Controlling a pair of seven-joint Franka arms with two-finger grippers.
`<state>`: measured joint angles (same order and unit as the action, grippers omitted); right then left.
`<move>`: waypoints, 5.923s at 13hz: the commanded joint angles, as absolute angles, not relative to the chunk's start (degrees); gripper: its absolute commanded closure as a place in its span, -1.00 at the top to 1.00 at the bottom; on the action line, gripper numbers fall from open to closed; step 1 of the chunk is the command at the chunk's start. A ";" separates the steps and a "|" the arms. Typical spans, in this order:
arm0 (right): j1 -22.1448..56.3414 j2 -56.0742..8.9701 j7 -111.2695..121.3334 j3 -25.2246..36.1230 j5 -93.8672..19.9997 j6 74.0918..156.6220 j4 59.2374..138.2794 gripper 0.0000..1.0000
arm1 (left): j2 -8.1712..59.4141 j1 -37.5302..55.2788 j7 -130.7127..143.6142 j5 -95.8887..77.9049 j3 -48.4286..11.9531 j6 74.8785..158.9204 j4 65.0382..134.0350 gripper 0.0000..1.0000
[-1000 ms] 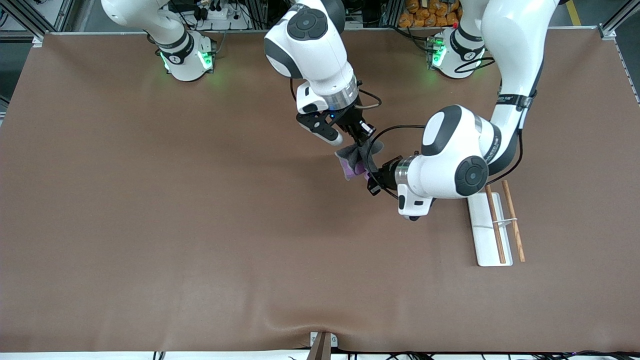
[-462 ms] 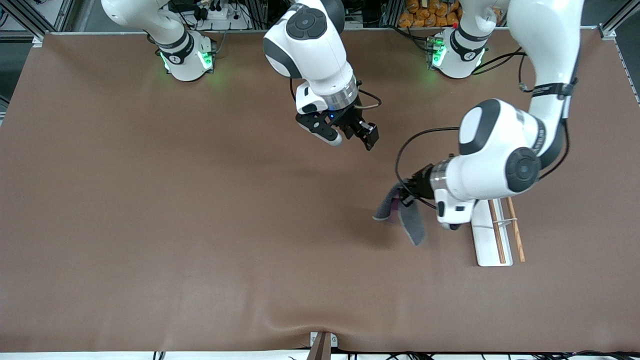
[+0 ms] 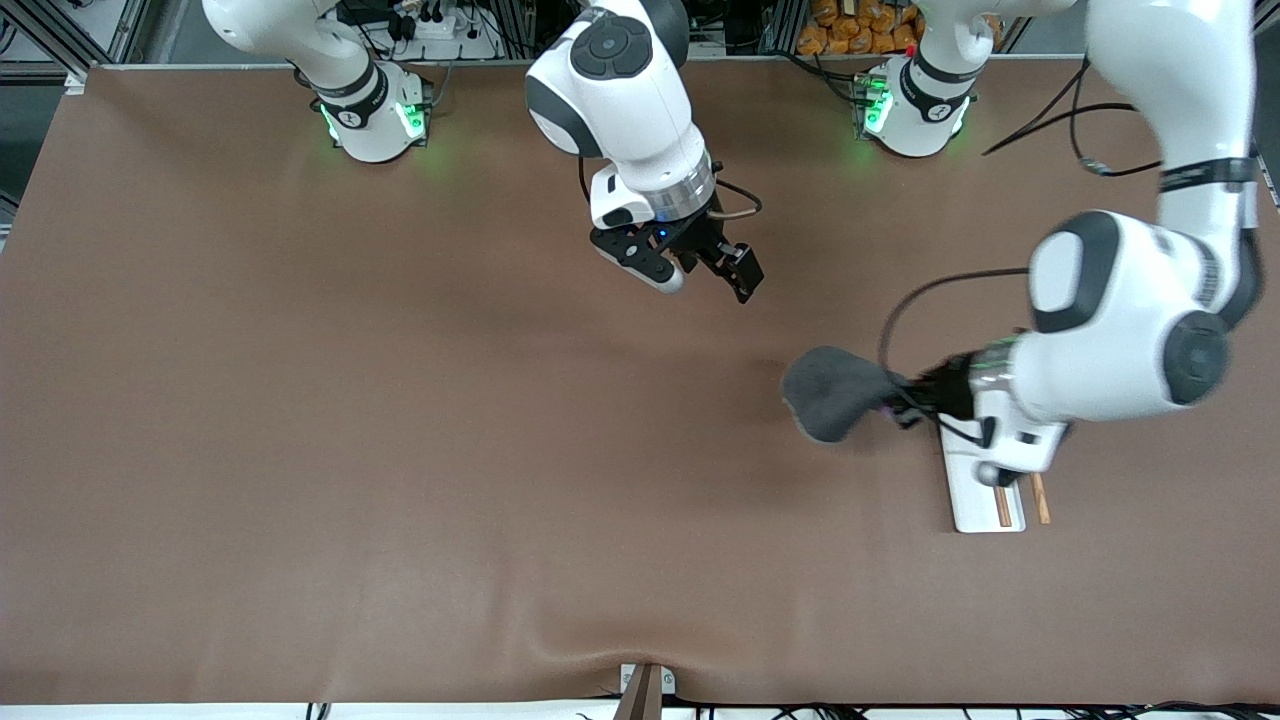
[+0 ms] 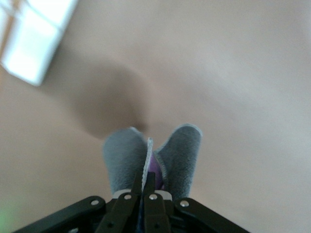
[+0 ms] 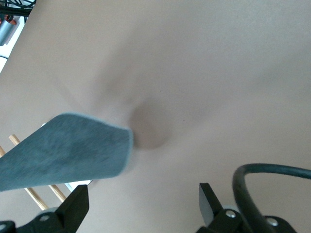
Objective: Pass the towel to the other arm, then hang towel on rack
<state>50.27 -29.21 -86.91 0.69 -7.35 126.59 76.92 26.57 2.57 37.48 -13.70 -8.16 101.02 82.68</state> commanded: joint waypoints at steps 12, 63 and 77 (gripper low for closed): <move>41.06 -23.04 -46.91 1.05 -8.09 107.59 79.35 1.00 | 28.39 -17.04 -2.63 -4.93 -8.70 96.24 82.88 -1.00; -4.39 1.41 3.78 -0.44 1.41 82.97 87.71 1.00 | 13.19 -17.14 2.61 -2.29 -13.61 90.97 80.42 1.00; -4.39 0.53 2.99 -0.26 1.32 83.14 87.45 1.00 | -3.50 2.99 7.56 -2.02 1.58 88.15 93.68 1.00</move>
